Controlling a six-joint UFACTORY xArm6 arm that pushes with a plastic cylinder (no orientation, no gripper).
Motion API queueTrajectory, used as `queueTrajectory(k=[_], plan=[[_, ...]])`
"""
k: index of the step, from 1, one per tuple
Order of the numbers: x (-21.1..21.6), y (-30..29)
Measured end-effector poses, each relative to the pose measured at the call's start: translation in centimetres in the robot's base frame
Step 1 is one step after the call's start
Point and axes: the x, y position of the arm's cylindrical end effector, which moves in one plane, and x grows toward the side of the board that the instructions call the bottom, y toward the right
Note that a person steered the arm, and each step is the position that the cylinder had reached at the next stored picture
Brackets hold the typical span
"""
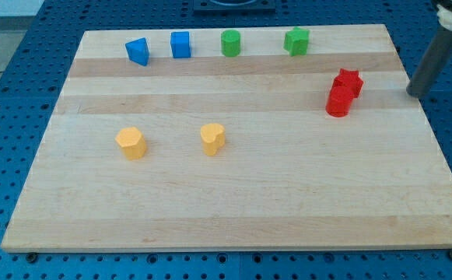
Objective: Separate the red blocks from each other
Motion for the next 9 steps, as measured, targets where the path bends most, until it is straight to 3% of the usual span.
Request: queueTrajectory(k=[1,2,4,6,8,9], plan=[[-3.3,-2.1],[-3.1,-5.7],[1.4,-7.9],[1.6,-13.8],[8.3,-14.9],[7.3,-12.6]])
